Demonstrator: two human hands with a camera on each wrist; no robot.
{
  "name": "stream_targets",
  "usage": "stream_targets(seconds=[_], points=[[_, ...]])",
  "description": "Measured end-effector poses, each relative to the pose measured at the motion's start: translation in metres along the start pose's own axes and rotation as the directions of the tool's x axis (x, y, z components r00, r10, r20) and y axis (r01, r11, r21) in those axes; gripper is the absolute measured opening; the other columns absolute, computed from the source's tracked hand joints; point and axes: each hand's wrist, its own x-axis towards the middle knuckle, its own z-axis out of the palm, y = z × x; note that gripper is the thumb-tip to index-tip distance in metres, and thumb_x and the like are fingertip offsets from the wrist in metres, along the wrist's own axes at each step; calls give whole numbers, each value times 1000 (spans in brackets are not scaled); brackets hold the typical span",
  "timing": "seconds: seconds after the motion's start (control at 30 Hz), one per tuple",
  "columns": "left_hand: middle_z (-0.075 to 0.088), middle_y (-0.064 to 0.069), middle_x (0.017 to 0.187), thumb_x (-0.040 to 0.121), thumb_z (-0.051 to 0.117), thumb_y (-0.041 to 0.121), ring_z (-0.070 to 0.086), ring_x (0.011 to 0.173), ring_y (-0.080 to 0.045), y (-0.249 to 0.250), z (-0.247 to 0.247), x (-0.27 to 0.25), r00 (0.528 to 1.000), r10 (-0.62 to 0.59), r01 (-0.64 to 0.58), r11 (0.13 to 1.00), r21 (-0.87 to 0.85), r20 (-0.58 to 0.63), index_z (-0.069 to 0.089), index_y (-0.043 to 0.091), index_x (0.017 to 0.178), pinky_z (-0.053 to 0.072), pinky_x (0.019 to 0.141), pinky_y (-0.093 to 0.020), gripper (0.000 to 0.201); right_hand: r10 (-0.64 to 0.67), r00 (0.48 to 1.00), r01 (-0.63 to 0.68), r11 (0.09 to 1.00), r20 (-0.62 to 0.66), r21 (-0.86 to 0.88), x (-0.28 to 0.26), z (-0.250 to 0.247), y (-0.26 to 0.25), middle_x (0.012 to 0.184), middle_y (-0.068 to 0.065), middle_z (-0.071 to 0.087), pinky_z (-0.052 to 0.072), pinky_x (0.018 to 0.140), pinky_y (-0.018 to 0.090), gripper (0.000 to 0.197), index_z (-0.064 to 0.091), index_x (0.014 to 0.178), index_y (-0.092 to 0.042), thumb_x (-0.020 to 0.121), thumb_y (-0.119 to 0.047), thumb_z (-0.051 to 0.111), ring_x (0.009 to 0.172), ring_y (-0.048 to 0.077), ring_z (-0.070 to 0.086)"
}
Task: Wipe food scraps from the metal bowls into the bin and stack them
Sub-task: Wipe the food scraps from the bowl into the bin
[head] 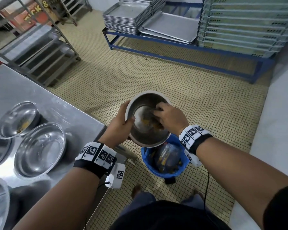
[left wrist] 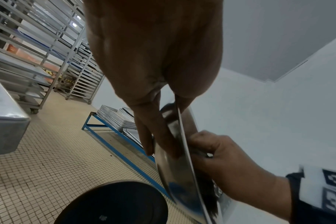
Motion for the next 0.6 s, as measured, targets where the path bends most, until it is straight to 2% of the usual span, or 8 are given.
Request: stream_targets(seconds=[0.07,0.13,0.23,0.3,0.37,0.47,0.5,0.6], points=[[63,13,110,110,49,23,74,91,-15,-3,-1,1,1000,-8,8,1000,2,-7,31,38,155,64,72,-34,50,-2,990,13,997,141,-76,-5,5,2,132,5,56,54,81,39,31,67,129,-22,101,-26,54,118,27,53],[65,8,110,110,49,23,74,89,-15,-4,-1,2,1000,-11,11,1000,12,-11,31,38,155,64,71,-33,50,-25,988,38,996,155,-82,-6,6,4,131,1,58,54,83,38,31,66,129,-24,102,-28,52,120,23,51],[65,6,105,111,48,22,73,82,-13,-3,0,3,1000,-12,12,1000,25,-4,30,39,155,61,61,-25,50,28,999,-27,999,-41,30,0,-5,7,118,3,66,55,75,38,31,70,125,-20,103,-31,53,106,24,59],[66,6,101,111,47,22,73,73,-15,0,1,3,1000,-16,16,1000,14,12,29,40,154,58,53,-22,50,48,989,-44,999,-143,33,8,-14,9,111,4,67,54,67,34,31,72,119,-17,102,-35,53,93,23,61],[66,5,100,111,47,22,73,71,-16,3,1,3,1000,-17,17,1000,7,13,29,41,154,56,51,-21,51,10,988,-16,999,-152,-42,15,-15,10,105,4,61,50,58,29,32,69,111,-15,103,-39,50,83,18,58],[66,9,100,111,47,21,72,76,-13,7,-1,5,1000,1,-1,1000,15,11,28,40,156,52,50,-17,52,35,996,-42,995,-81,-90,13,-8,16,102,0,57,51,57,30,27,55,110,-18,104,-43,48,71,14,57],[66,11,101,111,48,21,72,80,-13,7,-2,6,1000,12,-12,1000,17,10,28,40,156,54,53,-18,52,44,998,-48,993,-41,-109,9,-6,18,105,1,58,51,58,30,28,57,114,-17,103,-42,51,74,15,58],[63,17,102,110,49,20,70,87,-8,7,-5,8,999,48,-49,998,39,4,32,40,154,58,62,-20,51,-3,993,30,971,114,-237,-4,-2,22,124,3,54,56,67,31,32,69,123,-24,94,-39,67,104,21,57]])
